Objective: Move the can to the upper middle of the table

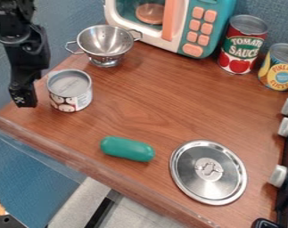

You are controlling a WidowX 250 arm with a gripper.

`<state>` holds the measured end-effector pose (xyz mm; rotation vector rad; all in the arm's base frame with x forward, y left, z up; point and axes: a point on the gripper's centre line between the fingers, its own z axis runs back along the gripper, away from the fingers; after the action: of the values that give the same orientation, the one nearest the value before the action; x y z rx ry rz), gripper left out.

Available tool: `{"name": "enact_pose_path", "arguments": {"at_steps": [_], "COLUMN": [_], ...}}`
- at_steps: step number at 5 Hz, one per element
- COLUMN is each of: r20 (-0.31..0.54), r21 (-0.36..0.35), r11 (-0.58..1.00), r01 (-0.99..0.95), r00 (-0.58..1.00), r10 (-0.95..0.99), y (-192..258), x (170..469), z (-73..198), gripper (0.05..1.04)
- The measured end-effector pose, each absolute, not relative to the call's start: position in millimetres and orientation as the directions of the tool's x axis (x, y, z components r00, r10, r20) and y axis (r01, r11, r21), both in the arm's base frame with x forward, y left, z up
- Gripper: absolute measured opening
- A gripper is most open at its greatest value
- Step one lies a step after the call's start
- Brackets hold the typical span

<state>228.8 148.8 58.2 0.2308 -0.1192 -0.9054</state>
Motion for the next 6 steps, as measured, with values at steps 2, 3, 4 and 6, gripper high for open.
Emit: {"name": "enact_pose_path", "arguments": {"at_steps": [2,3,4,6], "r20": [0.035,0.102,0.129,0.188], "r21": [0.243,0.217,0.219,0.28], "r11": [0.571,0.568,0.579,0.686], "r01": [0.784,0.794,0.785,0.672], "r00": [0.582,0.56,0.565,0.662], "r10": [-0.813,-0.822,-0.815,-0.725], "y": [125.2,101.5,81.7,32.4], "x": [251.6,264.0,275.5,307.3], "z": [53.7,54.2,57.8,72.8], "gripper": [1.001,1.001,1.001,1.001]}}
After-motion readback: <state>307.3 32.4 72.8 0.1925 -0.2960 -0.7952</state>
